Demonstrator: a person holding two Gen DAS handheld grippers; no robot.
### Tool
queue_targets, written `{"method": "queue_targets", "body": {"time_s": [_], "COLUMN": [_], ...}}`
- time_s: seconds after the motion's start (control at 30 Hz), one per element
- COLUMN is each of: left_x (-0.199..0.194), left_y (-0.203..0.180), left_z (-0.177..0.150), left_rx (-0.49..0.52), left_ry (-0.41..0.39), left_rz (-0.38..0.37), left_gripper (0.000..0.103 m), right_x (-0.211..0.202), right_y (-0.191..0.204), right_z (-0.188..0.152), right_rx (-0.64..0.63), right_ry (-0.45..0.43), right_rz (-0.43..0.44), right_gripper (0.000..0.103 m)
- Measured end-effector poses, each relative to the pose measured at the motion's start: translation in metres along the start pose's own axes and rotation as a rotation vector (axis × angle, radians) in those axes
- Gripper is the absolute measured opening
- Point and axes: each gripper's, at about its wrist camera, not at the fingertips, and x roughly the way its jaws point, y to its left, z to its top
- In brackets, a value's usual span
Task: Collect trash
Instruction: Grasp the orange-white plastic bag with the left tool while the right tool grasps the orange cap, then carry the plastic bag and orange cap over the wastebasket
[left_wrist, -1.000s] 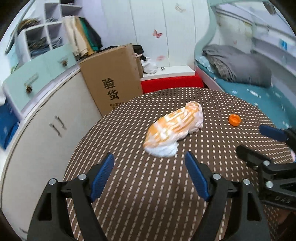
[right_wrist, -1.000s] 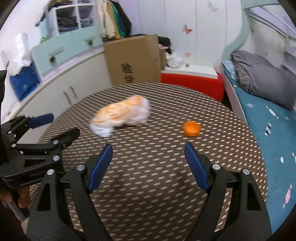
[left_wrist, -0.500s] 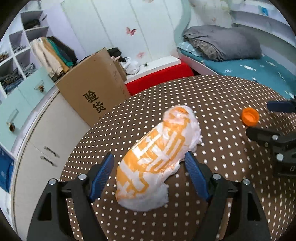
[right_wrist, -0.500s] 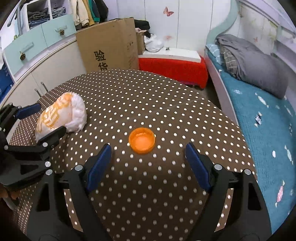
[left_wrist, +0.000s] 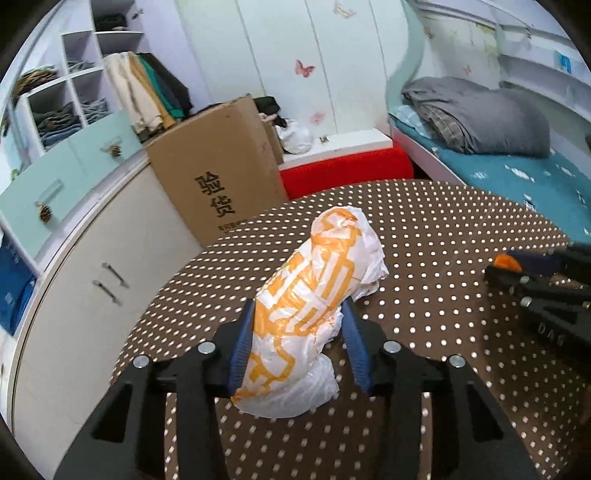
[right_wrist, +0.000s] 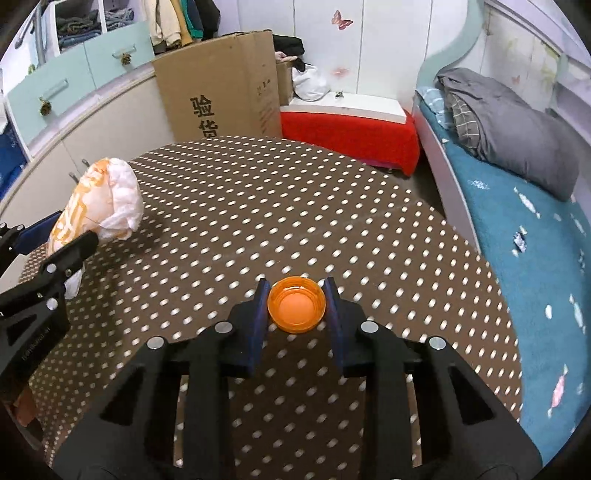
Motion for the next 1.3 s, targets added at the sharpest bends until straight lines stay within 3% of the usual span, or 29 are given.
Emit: {"method": "queue_targets", "body": {"time_s": [0.37,0.6,1.3], "left_x": [-0.083,-0.133,-0.213], "left_y": [0.047,0.082,0.234], "left_z": [-0.039,-0.084,-0.263], "left_rx": [-0.120,-0.193,-0.510], "left_ry": [-0.070,-0.106,-0.035], "left_rz": [-0.002,0.002,0.163], "left_gripper": [0.045,0.045,0.045], "right_x": [-0.088,-0.133,-0.163], "right_y": [0.047,0.108,0.312], "right_z": [-0.028,-0.062,-0.144], "right_rx": [-0.012,-0.067,-0.319], "right_ry": [-0.092,-0.109,-0.008], "right_rz": [0.177,0.305,0.537], "right_gripper": [0.029,0.029,0.029]}}
